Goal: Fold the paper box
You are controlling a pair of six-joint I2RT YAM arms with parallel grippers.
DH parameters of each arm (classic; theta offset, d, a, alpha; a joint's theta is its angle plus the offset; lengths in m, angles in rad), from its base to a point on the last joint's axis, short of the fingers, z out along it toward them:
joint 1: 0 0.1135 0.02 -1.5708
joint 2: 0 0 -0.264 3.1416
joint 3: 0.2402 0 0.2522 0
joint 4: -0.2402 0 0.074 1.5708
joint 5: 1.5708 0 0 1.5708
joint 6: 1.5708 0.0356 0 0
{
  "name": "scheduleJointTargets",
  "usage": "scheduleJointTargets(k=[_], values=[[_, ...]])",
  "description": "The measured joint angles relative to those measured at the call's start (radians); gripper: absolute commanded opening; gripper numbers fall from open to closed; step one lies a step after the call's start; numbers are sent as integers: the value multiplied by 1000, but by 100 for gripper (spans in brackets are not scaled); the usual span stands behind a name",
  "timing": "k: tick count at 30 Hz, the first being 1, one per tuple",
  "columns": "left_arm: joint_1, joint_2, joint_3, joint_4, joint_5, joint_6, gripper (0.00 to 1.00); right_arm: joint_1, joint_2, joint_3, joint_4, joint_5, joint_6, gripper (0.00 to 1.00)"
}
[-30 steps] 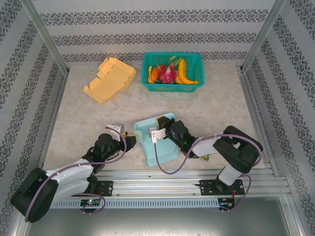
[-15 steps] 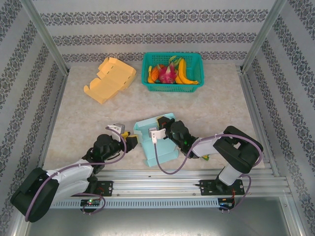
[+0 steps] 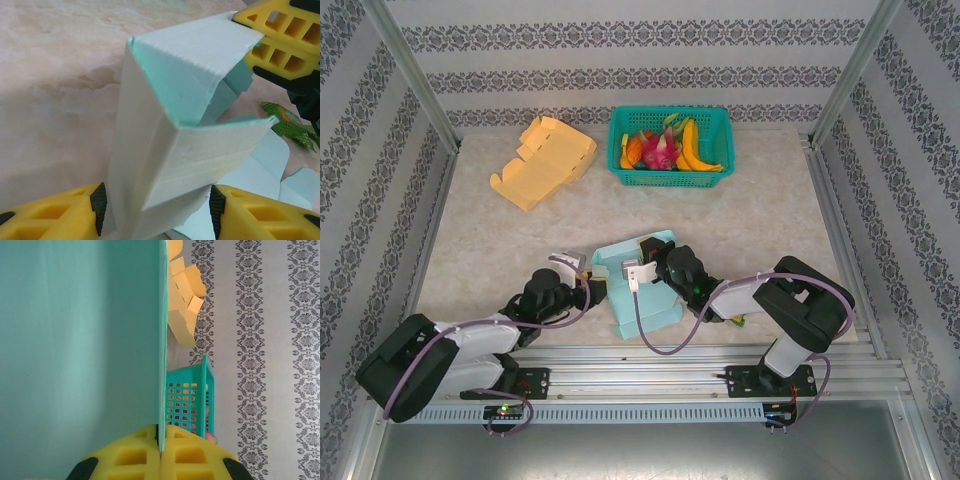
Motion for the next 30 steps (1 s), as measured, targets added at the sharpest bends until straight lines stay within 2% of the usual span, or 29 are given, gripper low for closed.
scheduleJointTargets(k=[9, 15, 30], values=[[-66, 156, 56, 57, -72, 11, 49, -2, 0, -3, -8, 1, -1, 0], [-124, 176, 88, 47, -159, 28, 51, -2, 0, -4, -8, 10, 0, 0], [-170, 308, 185, 11, -377, 26, 51, -2, 0, -4, -7, 32, 0, 0]])
